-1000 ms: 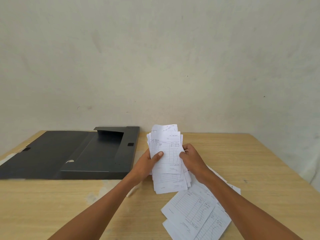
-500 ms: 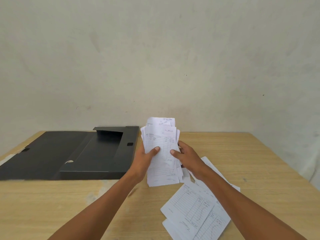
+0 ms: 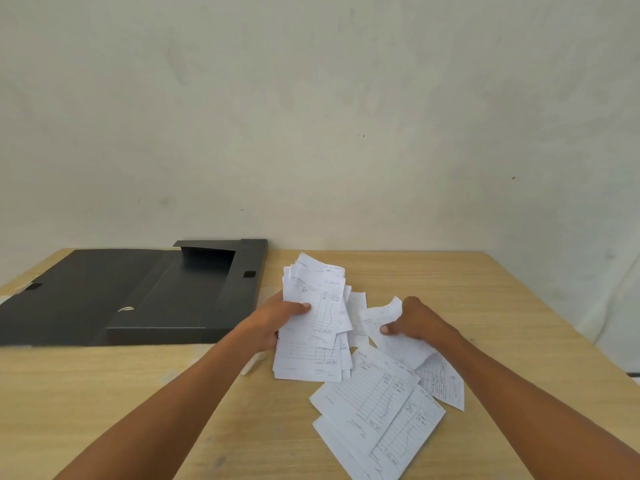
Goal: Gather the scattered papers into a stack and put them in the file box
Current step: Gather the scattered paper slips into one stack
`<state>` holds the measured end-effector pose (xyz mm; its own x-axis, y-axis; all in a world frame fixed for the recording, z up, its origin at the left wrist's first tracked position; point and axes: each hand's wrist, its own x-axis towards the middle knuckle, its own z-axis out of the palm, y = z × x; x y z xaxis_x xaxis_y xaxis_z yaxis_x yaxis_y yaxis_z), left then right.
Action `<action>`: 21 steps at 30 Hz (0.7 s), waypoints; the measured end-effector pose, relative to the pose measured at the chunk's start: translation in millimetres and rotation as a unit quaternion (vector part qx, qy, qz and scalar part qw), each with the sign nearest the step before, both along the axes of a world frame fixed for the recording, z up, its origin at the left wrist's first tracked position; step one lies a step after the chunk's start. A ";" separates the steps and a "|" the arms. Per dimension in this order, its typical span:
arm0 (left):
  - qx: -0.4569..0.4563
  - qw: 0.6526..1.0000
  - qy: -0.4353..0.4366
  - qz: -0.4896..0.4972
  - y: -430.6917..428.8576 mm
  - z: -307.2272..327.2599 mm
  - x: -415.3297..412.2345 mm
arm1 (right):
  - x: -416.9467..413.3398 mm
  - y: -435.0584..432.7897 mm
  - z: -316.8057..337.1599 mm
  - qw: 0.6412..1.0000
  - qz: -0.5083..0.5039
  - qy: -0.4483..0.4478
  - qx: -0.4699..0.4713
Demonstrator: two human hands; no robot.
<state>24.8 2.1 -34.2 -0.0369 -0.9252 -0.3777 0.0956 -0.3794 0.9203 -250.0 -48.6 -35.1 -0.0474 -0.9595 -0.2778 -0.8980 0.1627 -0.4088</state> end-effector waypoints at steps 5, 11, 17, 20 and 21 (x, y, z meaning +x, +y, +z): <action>-0.030 0.997 0.054 0.056 -0.8 2.7 12.1 | 6.2 -10.8 13.2 0.968 -0.083 -0.206 -0.118; 0.040 0.996 0.078 0.026 -4.7 2.2 30.3 | 51.4 -10.9 11.8 0.969 -0.093 -0.221 -0.057; 0.087 0.992 0.088 0.001 -4.2 -6.2 17.9 | 87.3 -14.0 -6.2 0.993 -0.113 -0.035 -0.028; 0.083 0.993 0.088 -0.008 -8.4 -6.7 14.8 | 88.9 -23.8 -8.6 0.984 -0.115 -0.129 -0.040; 0.078 0.993 0.087 -0.010 -7.7 -4.9 12.8 | 87.2 -24.9 -7.7 0.979 -0.113 -0.165 -0.049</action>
<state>37.6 -5.5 -39.1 -0.1315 -0.8544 -0.5027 0.2402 -0.5195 0.8200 -162.9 -73.6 -42.8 -0.1853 -0.9576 -0.2205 -0.6604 0.2875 -0.6937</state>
